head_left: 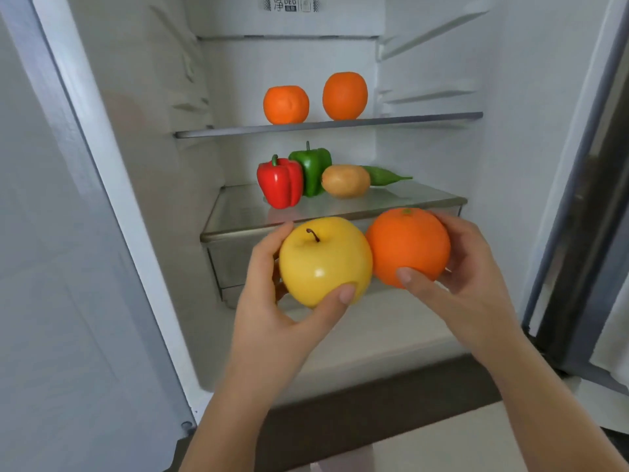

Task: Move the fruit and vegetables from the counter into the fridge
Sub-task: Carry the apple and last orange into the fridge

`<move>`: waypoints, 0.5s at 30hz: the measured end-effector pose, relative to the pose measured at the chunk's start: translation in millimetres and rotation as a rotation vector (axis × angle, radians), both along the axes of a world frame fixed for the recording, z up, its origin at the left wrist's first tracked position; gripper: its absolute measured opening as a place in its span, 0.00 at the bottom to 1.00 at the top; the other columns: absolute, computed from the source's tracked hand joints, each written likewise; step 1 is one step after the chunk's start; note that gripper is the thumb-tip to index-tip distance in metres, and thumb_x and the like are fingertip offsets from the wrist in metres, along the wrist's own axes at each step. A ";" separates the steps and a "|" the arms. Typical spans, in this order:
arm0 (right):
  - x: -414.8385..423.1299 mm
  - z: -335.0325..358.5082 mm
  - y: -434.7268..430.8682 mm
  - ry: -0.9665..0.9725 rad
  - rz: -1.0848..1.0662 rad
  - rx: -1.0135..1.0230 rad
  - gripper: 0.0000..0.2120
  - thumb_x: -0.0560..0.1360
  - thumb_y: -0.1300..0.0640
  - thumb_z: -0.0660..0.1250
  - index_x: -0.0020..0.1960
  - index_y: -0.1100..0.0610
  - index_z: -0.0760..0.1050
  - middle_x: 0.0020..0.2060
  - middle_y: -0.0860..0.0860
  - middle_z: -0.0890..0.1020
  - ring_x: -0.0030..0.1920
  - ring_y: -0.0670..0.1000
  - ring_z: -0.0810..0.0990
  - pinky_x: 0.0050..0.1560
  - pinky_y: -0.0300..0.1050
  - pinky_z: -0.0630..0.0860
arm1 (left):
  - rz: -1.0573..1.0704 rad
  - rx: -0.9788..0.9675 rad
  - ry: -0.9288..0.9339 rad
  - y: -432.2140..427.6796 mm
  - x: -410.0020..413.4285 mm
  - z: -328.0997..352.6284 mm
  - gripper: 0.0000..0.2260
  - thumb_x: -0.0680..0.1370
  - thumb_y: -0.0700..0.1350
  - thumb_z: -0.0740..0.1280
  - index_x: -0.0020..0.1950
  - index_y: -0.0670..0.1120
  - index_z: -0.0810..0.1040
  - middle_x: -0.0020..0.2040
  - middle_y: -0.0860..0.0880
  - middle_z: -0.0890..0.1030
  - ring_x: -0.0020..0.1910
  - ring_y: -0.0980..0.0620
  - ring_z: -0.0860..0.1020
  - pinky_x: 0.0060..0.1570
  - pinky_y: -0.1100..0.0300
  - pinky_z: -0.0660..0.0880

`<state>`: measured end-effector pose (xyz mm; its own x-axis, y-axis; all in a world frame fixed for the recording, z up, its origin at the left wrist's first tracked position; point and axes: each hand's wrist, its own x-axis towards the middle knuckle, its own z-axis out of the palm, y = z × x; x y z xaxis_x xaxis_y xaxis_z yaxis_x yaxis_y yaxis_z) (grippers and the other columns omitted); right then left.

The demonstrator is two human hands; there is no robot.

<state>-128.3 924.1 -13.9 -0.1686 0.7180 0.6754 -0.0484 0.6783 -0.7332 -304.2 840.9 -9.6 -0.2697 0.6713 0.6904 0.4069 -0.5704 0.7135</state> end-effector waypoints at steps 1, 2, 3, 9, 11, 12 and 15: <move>-2.8 7.8 8.8 0.026 0.019 0.012 0.34 0.55 0.42 0.73 0.58 0.39 0.66 0.60 0.42 0.70 0.55 0.38 0.75 0.45 0.33 0.76 | 0.003 0.019 0.006 7.9 -3.1 5.6 0.30 0.62 0.57 0.71 0.62 0.58 0.67 0.55 0.70 0.73 0.55 0.63 0.74 0.50 0.66 0.75; -5.4 15.4 17.9 0.050 0.038 0.022 0.34 0.55 0.42 0.74 0.58 0.40 0.66 0.61 0.43 0.71 0.55 0.39 0.75 0.45 0.33 0.76 | 0.011 0.034 0.011 15.5 -6.1 10.7 0.30 0.62 0.57 0.71 0.61 0.58 0.67 0.55 0.71 0.72 0.55 0.63 0.74 0.49 0.65 0.75; -8.3 23.4 26.6 0.070 0.055 0.028 0.33 0.55 0.43 0.73 0.58 0.41 0.67 0.61 0.44 0.72 0.55 0.39 0.76 0.45 0.33 0.76 | 0.023 0.045 0.017 22.1 -8.9 15.4 0.29 0.62 0.57 0.71 0.61 0.59 0.67 0.54 0.71 0.72 0.55 0.63 0.74 0.49 0.64 0.76; -19.4 77.6 73.0 0.126 0.098 0.114 0.30 0.56 0.45 0.71 0.57 0.43 0.67 0.58 0.44 0.74 0.52 0.36 0.77 0.43 0.30 0.74 | 0.103 0.154 0.071 50.2 -18.4 53.5 0.28 0.61 0.57 0.71 0.59 0.61 0.68 0.54 0.69 0.74 0.55 0.61 0.75 0.47 0.66 0.75; -20.6 97.6 87.5 0.130 0.092 0.145 0.29 0.57 0.44 0.70 0.57 0.44 0.67 0.57 0.43 0.74 0.51 0.36 0.77 0.43 0.30 0.74 | 0.139 0.202 0.093 57.3 -21.7 71.7 0.27 0.61 0.57 0.71 0.58 0.61 0.69 0.53 0.69 0.74 0.53 0.62 0.75 0.47 0.68 0.74; -20.9 106.7 95.1 0.125 0.087 0.163 0.29 0.58 0.43 0.70 0.57 0.44 0.67 0.57 0.43 0.74 0.52 0.37 0.77 0.43 0.31 0.75 | 0.157 0.222 0.105 60.8 -23.4 80.7 0.26 0.61 0.57 0.71 0.57 0.61 0.69 0.52 0.68 0.75 0.53 0.62 0.76 0.46 0.68 0.73; -22.0 129.7 116.7 0.101 0.062 0.214 0.29 0.60 0.44 0.74 0.57 0.43 0.66 0.58 0.44 0.73 0.54 0.40 0.76 0.45 0.33 0.75 | 0.256 0.252 0.186 68.8 -27.6 106.7 0.27 0.61 0.60 0.71 0.57 0.64 0.67 0.54 0.64 0.75 0.53 0.61 0.76 0.48 0.64 0.74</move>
<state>-150.3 1040.8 115.8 -0.1318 0.5470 0.8267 -0.1600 0.8113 -0.5623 -331.8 909.7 97.1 -0.2610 0.4021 0.8776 0.6673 -0.5818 0.4650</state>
